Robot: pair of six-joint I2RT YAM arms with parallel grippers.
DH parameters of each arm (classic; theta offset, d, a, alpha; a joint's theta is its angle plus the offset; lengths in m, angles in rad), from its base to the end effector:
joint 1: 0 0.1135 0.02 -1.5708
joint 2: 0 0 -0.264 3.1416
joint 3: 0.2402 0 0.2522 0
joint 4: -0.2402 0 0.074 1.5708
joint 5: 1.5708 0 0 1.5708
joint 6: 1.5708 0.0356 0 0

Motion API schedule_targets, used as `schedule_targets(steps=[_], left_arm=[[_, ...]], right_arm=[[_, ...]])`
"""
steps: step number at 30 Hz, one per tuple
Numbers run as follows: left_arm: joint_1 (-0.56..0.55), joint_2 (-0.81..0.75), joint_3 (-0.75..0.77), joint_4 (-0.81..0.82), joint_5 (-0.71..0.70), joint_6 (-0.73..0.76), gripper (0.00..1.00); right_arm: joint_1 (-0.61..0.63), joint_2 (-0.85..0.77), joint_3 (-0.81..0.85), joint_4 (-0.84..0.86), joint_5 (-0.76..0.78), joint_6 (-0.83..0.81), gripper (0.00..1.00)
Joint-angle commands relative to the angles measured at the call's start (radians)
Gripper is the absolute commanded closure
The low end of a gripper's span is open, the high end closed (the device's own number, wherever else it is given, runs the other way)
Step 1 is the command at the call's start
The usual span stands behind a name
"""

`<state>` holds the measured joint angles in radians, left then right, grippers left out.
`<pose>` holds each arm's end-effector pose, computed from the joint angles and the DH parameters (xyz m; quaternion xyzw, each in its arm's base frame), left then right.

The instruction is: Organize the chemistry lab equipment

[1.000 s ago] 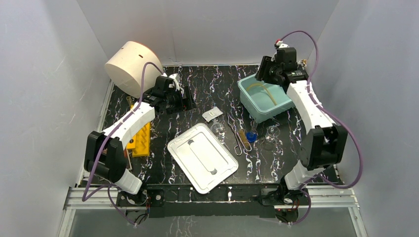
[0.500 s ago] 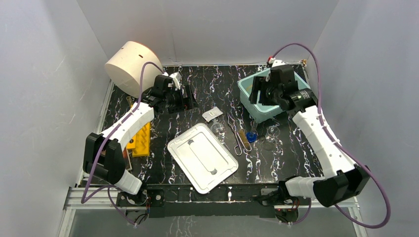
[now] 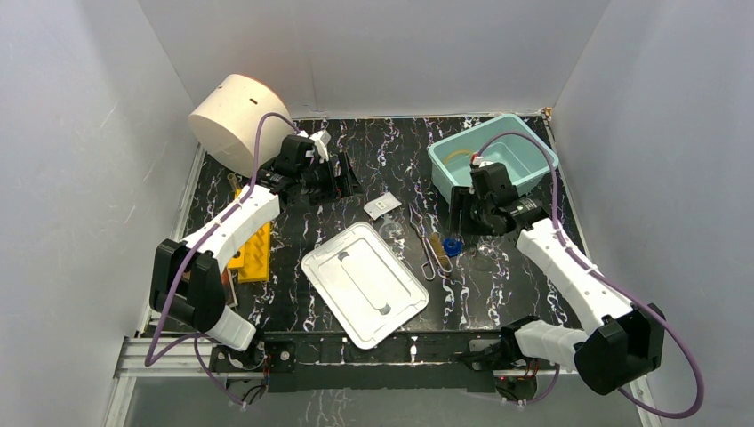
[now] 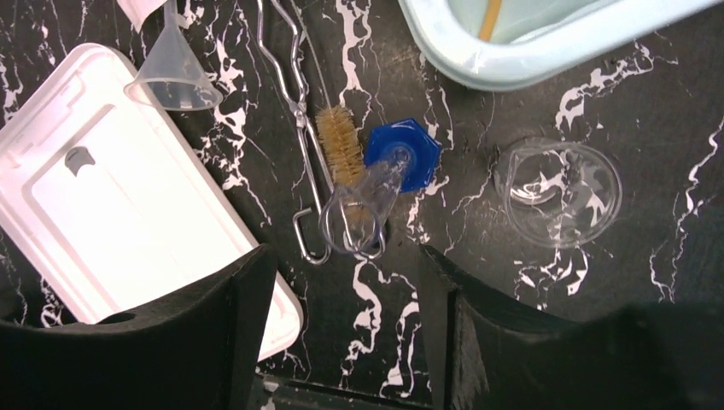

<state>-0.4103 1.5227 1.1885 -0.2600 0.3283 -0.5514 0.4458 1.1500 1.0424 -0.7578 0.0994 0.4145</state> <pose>0.3142 -0.1492 0.2932 0.0151 0.8745 -0.3420 0.3436 0.2118 0.0973 0.3045 0.0025 0.9374 0.1015 0.3330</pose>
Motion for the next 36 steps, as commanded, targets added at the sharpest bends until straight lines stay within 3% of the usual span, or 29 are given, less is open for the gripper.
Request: schedule_targets(steps=[1, 10, 21, 28, 36], left_arm=[[-0.006, -0.019, 0.015, 0.012, 0.033, -0.018, 0.14], [-0.007, -0.025, 0.013, 0.013, 0.039, -0.018, 0.14], [-0.008, -0.012, 0.035, 0.013, 0.038, -0.010, 0.14], [-0.007, -0.009, 0.037, 0.013, 0.037, -0.008, 0.14], [-0.007, -0.012, 0.035, 0.012, 0.036, -0.005, 0.14]], right_arm=[[0.004, 0.006, -0.040, 0.215, 0.036, -0.009, 0.34], [0.005, 0.084, -0.003, 0.256, 0.098, -0.132, 0.46], [0.007, 0.110, 0.034, 0.206, 0.114, -0.138, 0.62], [0.007, 0.097, 0.023, 0.173, 0.088, -0.117, 0.54], [0.005, 0.092, -0.001, 0.170, 0.092, -0.121, 0.60]])
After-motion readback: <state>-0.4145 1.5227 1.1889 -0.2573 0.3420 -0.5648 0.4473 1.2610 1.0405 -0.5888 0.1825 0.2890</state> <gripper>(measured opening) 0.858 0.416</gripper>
